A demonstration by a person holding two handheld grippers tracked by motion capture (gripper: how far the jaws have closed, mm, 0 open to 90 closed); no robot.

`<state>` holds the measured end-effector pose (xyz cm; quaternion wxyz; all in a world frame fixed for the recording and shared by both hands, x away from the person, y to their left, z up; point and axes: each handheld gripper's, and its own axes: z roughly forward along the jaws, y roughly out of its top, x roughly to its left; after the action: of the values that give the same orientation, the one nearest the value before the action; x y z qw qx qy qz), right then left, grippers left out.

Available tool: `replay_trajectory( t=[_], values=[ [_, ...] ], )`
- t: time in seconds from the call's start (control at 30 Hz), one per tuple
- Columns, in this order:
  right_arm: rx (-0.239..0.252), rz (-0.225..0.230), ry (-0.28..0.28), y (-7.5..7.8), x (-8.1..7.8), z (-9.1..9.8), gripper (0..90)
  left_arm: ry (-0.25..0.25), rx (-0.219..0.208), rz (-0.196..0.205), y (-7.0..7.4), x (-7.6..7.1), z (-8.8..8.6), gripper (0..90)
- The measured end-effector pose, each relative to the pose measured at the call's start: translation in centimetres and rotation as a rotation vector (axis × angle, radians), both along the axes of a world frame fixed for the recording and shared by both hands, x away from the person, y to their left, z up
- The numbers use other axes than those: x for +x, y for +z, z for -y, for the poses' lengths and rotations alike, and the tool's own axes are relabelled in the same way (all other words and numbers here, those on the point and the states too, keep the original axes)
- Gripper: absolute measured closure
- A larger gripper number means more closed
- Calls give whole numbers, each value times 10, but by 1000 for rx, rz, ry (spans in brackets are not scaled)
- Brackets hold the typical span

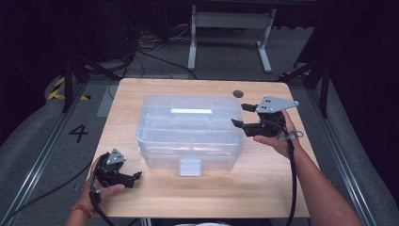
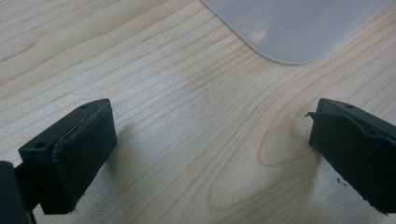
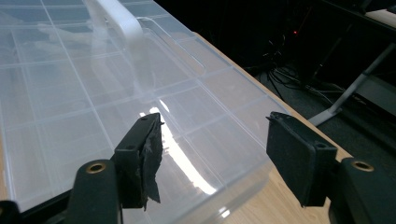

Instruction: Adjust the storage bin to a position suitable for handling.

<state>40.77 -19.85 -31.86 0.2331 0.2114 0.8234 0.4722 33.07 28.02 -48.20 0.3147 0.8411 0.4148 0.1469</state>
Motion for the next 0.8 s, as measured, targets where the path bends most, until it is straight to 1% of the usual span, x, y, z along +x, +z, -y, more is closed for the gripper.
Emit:
replay_trajectory(
  t=[0.07, 0.2, 0.23, 0.27, 0.37, 0.4, 0.8],
  values=[
    [1, -9, 6, 0, 1, -5, 364, 0, 0, 0, 0, 0, 0, 12],
    [-3, -10, 22, 0, 3, -15, 366, -2, 1, 1, 0, 0, 0, 12],
    [-3, -10, 22, 0, 3, -15, 366, -2, 1, 1, 0, 0, 0, 13],
    [-1, -11, 33, 1, 5, -19, 369, -1, 1, 1, 0, 0, 0, 12],
    [-3, -9, 41, 1, 6, -23, 369, 0, 0, 1, 0, 0, 0, 12],
    [-10, -13, 49, 1, 7, -28, 371, 1, -1, 0, 0, 0, 0, 12],
    [-37, -23, 80, -1, 12, -47, 380, -2, 2, 1, 0, 0, 0, 12]
  ],
)
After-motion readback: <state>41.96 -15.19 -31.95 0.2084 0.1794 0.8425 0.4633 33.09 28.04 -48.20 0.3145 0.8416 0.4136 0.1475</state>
